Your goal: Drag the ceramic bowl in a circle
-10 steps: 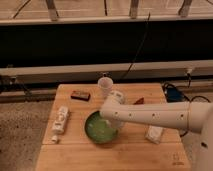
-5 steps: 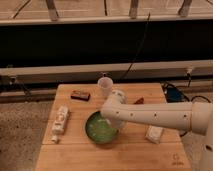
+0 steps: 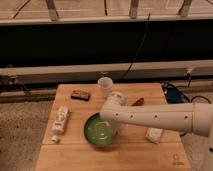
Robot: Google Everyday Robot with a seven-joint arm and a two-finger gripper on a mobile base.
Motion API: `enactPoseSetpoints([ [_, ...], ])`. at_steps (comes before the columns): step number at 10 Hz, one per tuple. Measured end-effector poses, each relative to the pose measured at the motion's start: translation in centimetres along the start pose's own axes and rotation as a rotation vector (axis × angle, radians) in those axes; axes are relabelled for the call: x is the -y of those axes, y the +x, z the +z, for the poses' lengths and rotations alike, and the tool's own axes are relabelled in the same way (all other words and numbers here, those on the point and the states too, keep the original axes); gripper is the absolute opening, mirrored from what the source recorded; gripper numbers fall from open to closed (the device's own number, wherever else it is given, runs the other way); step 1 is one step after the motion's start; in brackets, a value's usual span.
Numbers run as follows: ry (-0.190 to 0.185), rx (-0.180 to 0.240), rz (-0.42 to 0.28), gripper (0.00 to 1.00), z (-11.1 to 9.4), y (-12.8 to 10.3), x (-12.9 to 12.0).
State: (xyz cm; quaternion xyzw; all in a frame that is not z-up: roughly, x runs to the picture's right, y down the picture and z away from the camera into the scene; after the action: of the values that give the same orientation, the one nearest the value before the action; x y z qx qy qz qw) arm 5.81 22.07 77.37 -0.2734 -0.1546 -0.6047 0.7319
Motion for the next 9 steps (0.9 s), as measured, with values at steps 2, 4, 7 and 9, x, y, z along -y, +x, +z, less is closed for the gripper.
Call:
enactPoseSetpoints([
  [2,0.004,0.004,-0.011,0.0,-0.2,-0.5,0.8],
  [4,0.009,0.008,-0.013,0.0,-0.3,-0.4,0.6],
  [7,0.024,0.019,-0.024,0.0,-0.1,-0.8,0.9],
  [9,0.026,0.023,-0.027,0.0,-0.2,-1.8,0.8],
])
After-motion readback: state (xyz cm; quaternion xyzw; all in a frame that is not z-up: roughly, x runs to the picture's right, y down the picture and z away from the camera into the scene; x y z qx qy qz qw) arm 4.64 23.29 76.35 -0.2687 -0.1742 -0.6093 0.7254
